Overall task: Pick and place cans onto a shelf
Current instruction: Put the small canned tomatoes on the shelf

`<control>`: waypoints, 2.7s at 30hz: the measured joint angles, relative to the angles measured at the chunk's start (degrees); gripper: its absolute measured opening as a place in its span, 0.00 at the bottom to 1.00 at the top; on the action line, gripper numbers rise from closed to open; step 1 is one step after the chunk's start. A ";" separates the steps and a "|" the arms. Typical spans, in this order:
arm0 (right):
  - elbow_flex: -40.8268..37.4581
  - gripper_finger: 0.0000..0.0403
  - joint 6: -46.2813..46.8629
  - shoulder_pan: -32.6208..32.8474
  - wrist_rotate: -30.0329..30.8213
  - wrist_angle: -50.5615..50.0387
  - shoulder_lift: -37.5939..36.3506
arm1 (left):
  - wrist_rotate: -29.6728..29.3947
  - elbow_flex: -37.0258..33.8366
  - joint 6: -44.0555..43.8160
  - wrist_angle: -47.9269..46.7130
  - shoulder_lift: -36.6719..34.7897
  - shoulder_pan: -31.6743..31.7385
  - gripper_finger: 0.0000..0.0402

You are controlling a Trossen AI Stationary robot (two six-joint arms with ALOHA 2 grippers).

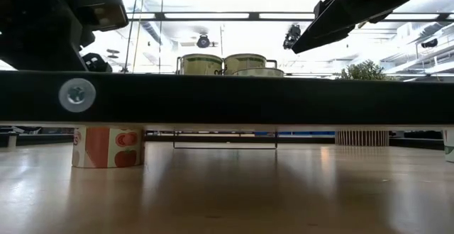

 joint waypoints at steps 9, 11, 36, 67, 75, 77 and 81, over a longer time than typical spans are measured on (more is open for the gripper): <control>0.00 0.88 0.11 0.00 -0.09 0.00 0.00 | -0.18 0.00 1.87 0.89 -0.02 -0.02 0.73; 0.00 0.88 0.11 0.00 -0.09 0.00 0.00 | -0.17 0.00 2.02 0.90 -0.02 -0.02 0.72; 0.00 0.88 -0.04 0.00 -0.09 -0.04 0.00 | -0.35 9.59 11.10 -8.38 -7.97 2.06 0.73; 0.00 0.88 -1.00 0.00 -0.33 1.14 0.18 | -4.45 12.72 25.47 0.70 0.73 7.43 0.97; 0.00 0.88 -0.98 0.00 -0.46 1.14 0.20 | -13.41 13.11 40.05 1.17 1.78 2.19 0.96; 0.00 0.88 -0.98 0.00 -0.48 1.18 0.20 | -17.92 13.11 42.69 1.34 3.05 1.06 0.96; 0.00 0.88 -0.96 0.00 -0.50 1.19 0.20 | -21.20 13.09 48.73 2.38 5.78 0.18 0.96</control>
